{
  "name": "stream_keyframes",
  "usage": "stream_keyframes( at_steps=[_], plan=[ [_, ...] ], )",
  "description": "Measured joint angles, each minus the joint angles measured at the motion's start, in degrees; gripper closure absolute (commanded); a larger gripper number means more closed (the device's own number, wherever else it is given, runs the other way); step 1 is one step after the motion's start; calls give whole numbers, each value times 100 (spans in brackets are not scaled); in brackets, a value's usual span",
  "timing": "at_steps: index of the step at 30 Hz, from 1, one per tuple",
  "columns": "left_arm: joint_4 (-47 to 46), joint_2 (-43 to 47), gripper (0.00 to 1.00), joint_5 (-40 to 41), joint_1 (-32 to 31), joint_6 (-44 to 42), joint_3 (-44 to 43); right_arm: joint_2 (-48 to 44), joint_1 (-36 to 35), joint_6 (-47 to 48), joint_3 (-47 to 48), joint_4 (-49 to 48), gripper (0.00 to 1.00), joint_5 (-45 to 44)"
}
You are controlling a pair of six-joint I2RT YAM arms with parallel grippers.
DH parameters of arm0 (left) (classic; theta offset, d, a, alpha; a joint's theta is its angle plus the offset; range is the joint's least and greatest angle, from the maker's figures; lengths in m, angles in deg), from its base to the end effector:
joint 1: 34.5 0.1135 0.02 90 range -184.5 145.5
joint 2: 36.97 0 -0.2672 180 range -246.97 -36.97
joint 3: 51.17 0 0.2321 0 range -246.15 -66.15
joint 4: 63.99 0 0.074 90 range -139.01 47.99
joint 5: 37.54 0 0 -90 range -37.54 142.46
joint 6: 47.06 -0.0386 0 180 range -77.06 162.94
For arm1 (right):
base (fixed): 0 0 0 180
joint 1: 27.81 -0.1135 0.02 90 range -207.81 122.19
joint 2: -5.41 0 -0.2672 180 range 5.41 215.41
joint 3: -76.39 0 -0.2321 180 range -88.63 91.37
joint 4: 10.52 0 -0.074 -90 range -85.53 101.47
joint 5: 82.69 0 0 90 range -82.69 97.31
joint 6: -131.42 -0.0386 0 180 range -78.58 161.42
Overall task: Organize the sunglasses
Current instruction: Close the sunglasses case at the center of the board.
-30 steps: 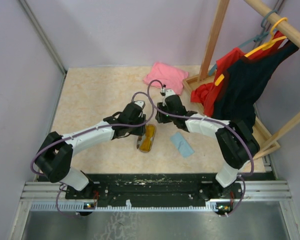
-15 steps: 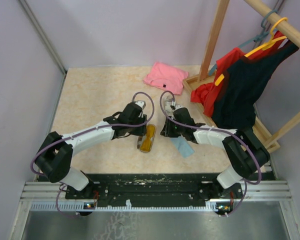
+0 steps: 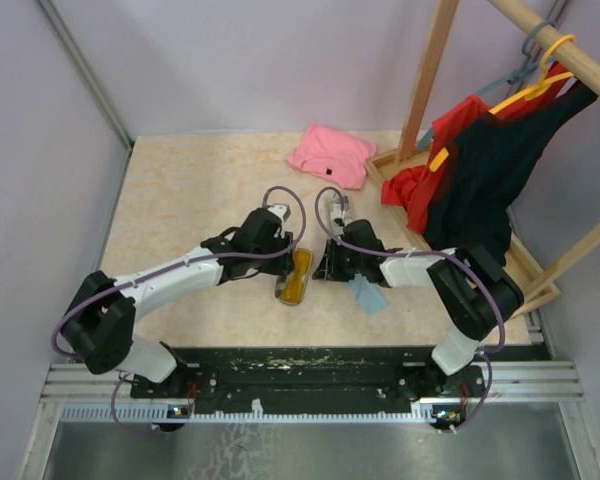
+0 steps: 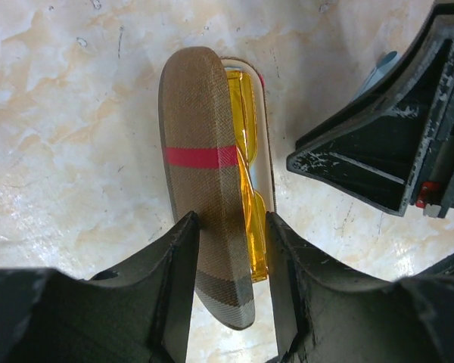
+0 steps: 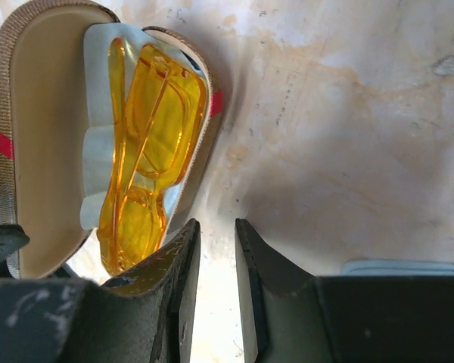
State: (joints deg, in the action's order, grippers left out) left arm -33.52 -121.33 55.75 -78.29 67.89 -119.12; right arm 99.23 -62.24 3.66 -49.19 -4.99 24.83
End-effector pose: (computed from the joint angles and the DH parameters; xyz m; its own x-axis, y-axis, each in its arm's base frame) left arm 0.2133 -0.2014 0.2317 -0.7572 0.1425 -0.6374 0.3785 0.8911 -0.2504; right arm 0.2372 0.1767 0.1545 -0.8983 0.0922 -0.4295 -0.2085 0.7711 0.6016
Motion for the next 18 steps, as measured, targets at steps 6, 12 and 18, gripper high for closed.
stream_keyframes(
  at_steps=[6, 12, 18],
  plan=[
    [2, 223, 54, -48, -22, 74, 234, 192, -33, -85, 81, -208, 75, 138],
    [2, 310, 58, -107, -22, 96, 409, 205, -116, -179, 81, -210, 77, 146],
    [-2, 313, 59, -157, -22, 94, 415, 227, -181, -280, 81, -219, 78, 179]
  ],
)
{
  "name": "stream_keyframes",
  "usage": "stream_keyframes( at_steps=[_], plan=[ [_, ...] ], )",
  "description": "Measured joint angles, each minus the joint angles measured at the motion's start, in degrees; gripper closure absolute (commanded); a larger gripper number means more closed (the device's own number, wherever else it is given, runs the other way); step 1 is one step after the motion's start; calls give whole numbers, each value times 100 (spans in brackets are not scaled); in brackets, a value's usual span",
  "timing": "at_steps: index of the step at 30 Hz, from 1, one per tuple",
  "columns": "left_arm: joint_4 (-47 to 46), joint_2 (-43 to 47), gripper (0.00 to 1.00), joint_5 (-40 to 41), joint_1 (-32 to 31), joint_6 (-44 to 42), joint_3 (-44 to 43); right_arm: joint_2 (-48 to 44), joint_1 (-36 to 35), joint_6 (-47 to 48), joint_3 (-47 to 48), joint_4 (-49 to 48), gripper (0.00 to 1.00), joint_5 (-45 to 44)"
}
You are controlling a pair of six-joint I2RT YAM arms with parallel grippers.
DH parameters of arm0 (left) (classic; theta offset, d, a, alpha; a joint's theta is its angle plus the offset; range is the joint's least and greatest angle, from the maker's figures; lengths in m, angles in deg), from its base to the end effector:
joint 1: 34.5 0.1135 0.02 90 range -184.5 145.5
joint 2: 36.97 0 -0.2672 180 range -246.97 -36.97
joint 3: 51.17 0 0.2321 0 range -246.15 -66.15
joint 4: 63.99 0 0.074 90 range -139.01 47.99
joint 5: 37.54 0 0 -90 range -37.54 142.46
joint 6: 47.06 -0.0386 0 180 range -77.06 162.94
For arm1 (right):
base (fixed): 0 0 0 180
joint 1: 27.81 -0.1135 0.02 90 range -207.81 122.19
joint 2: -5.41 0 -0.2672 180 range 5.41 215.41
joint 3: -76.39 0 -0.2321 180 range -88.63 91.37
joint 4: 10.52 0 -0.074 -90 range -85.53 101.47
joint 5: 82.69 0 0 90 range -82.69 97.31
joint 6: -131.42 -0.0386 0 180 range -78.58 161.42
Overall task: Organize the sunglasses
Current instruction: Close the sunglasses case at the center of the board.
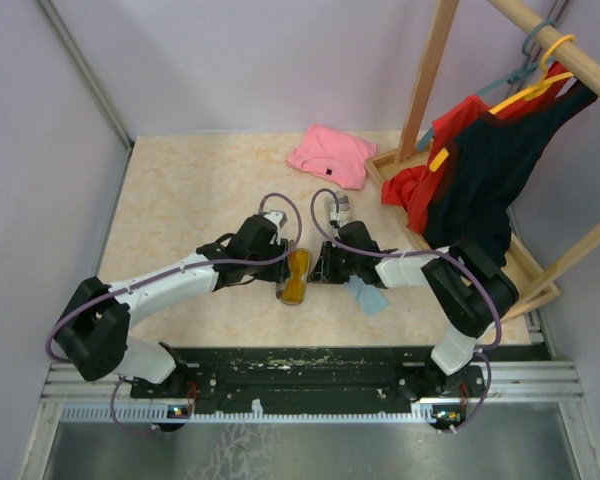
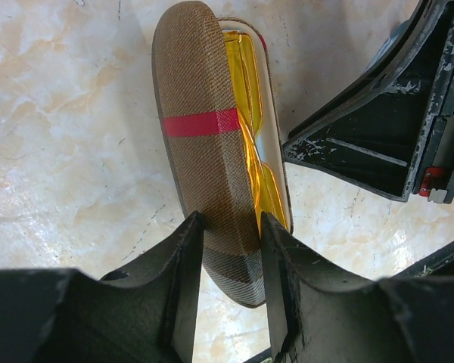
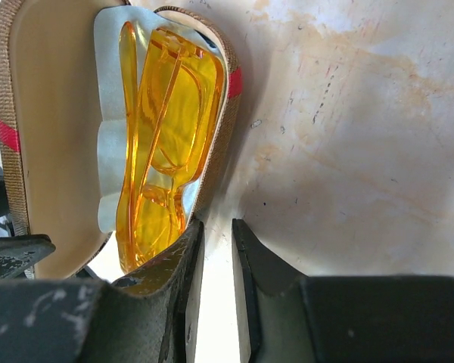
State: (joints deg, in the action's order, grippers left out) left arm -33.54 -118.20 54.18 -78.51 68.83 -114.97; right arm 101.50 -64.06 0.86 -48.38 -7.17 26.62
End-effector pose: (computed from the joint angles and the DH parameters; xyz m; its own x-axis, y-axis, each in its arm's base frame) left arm 0.1995 -0.1911 0.2245 -0.7768 0.1436 -0.6131 0.3788 0.8843 -0.2728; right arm 0.2368 0.1895 0.1503 -0.9144 0.0905 -0.3946 -0.2035 0.7398 0.6413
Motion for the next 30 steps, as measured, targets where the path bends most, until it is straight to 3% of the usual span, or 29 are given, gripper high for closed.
stream_keyframes(
  at_steps=[17, 25, 30],
  plan=[
    [-151, 118, 53, -219, 0, 26, 0, 9, 0, -15, 0, 4, 80, -4],
    [-195, 118, 67, -245, 0, 28, 0, 9, 0, -11, 2, 11, 80, -9],
    [-271, 118, 68, -284, 0, 42, 2, 9, 0, -2, 2, 11, 80, -11]
  ],
)
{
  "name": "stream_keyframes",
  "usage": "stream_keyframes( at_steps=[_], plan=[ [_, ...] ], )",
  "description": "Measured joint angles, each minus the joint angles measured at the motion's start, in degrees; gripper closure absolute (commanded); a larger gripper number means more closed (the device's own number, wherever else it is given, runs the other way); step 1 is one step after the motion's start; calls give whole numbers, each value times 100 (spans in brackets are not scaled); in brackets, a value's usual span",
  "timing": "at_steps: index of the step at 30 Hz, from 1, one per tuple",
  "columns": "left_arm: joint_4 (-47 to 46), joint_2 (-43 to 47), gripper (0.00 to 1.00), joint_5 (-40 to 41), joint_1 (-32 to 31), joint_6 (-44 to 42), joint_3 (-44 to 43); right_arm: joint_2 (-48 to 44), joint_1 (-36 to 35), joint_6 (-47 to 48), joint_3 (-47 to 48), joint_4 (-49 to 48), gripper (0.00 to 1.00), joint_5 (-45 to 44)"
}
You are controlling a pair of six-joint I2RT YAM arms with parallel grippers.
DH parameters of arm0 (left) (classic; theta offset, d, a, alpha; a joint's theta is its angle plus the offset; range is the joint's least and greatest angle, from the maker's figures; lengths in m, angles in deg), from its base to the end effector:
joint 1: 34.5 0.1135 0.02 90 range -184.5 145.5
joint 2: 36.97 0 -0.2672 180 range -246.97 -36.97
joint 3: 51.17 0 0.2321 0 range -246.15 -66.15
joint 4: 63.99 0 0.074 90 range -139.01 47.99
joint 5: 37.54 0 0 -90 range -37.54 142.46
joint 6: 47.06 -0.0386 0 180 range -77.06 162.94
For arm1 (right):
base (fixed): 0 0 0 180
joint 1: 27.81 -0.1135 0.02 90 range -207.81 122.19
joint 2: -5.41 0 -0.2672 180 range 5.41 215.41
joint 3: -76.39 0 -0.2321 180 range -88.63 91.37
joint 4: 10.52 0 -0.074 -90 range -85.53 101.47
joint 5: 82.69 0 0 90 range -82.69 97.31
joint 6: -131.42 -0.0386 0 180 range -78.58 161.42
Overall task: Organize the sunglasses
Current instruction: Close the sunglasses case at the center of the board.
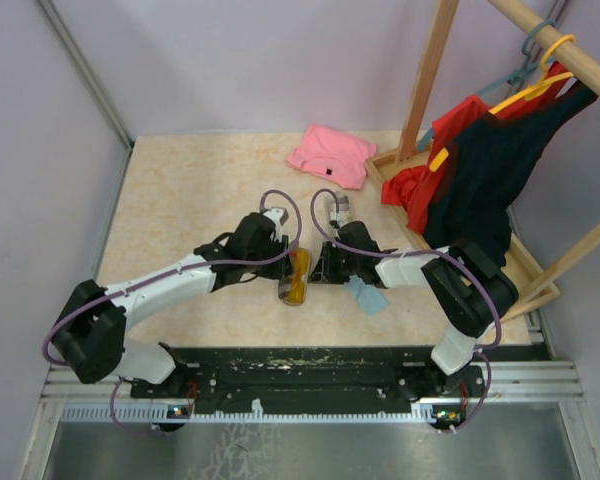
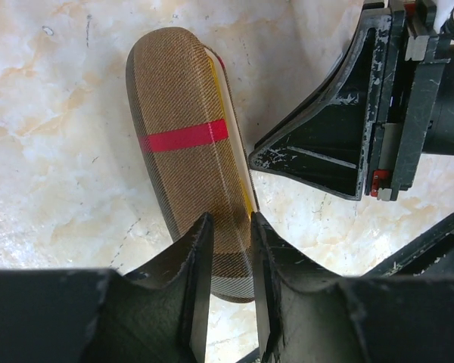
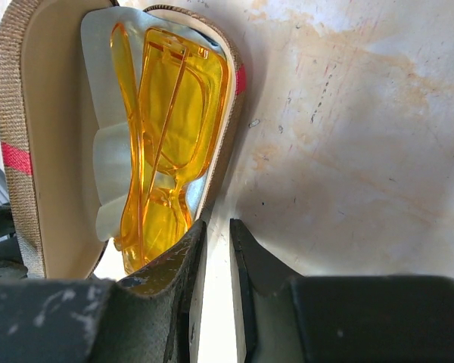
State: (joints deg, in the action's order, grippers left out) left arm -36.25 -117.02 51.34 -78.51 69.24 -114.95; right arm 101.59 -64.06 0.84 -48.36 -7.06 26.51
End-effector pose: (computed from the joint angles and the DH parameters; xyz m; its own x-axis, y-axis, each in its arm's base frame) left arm 0.1991 -0.1934 0.2334 -0.7602 0.1185 -0.6388 0.4104 0.8498 -0.3308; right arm 0.2369 0.1894 0.1498 -0.9150 0.0909 -0.3931 -0.2011 0.7420 0.6396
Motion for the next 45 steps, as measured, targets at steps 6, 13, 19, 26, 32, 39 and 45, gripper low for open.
stream_keyframes(
  at_steps=[6, 13, 19, 26, 32, 39, 45],
  plan=[
    [-149, -59, 69, -90, 0, 24, 22, 0, 0, 2, 0, 0, 80, -2],
    [-487, -240, 70, -245, -46, 85, 96, 2, 0, 2, 0, 2, 81, -4],
    [-654, -557, 69, -306, -114, 92, 280, 2, -2, 2, 2, 11, 81, -7],
    [-741, -588, 68, -291, -122, 111, 289, 0, -11, 13, 33, 61, 80, -83],
    [-564, -479, 64, -138, -125, 74, 269, -216, -13, 166, 35, 304, 75, -498],
    [-330, 291, 56, 398, -111, 44, 175, -866, -13, 490, 20, 474, 70, -962],
    [-424, 922, 52, 962, 42, 85, 175, -1851, -13, 925, -125, 472, 65, -1534]
  ],
)
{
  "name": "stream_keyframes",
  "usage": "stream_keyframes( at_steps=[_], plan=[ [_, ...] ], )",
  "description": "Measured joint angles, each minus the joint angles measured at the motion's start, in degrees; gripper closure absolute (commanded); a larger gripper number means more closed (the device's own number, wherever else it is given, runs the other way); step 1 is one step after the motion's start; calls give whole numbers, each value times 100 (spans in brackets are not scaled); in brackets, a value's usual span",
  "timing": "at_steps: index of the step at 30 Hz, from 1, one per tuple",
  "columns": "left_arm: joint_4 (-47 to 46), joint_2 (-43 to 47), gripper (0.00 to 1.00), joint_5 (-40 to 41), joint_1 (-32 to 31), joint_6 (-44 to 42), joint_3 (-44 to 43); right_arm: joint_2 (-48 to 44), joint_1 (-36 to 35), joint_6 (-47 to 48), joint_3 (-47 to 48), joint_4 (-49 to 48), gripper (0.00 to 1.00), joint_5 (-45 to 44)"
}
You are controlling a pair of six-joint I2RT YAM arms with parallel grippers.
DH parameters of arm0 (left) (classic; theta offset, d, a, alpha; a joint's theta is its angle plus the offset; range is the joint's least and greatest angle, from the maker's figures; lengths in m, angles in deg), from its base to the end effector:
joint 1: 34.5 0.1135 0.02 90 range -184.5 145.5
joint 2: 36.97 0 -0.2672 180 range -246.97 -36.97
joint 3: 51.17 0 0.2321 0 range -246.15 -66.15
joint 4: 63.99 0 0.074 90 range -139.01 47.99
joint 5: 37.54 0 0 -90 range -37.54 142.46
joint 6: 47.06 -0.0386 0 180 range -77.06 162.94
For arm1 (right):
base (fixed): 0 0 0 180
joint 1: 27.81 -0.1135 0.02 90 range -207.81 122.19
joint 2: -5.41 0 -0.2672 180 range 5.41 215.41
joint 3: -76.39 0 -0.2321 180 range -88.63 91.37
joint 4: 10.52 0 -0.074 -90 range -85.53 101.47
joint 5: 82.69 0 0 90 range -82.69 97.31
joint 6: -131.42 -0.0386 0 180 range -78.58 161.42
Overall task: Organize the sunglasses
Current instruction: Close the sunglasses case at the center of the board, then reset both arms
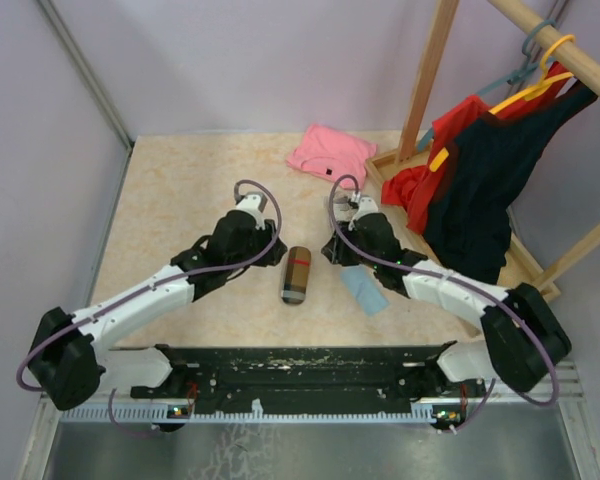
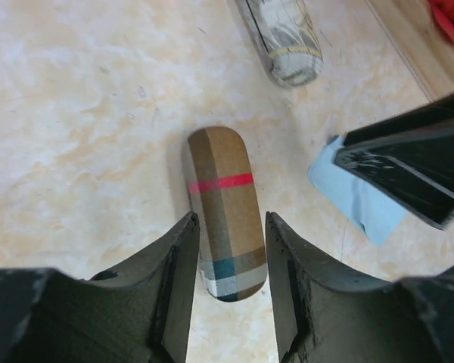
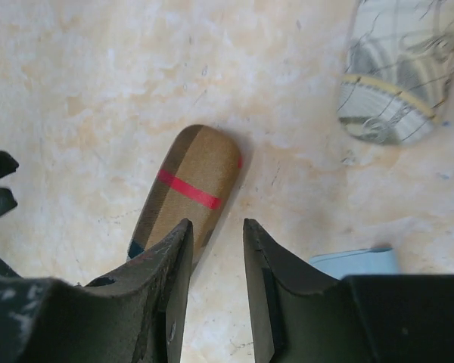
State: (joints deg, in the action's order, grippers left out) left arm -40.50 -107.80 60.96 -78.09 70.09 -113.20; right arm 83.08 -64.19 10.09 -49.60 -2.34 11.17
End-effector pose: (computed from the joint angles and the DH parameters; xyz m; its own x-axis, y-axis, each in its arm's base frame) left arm 0.1897 -0.1727 0.2705 -0.6142 -0.0384 -0.7882 0.3497 0.8821 -0.3155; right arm 0.2167 0.1629 0.2220 -0.6945 0.1328 -0.7072 -0.3240 0.8199 0.4721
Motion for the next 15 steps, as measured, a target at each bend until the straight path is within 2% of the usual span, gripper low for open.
stream_keyframes(
  at_steps=[3, 10, 15],
  plan=[
    [-4, 262, 48, 264, 83, 4, 57, -579, 0, 258, -76, 79, 58, -376],
    [-9, 979, 44, 881, 138, -20, 267, -2253, 4, 981, -385, 186, 48, -1281],
    [-59, 1569, 32, 1279, 138, -66, 431, -3287, 7, 1558, -686, 214, 38, -1456]
  ],
)
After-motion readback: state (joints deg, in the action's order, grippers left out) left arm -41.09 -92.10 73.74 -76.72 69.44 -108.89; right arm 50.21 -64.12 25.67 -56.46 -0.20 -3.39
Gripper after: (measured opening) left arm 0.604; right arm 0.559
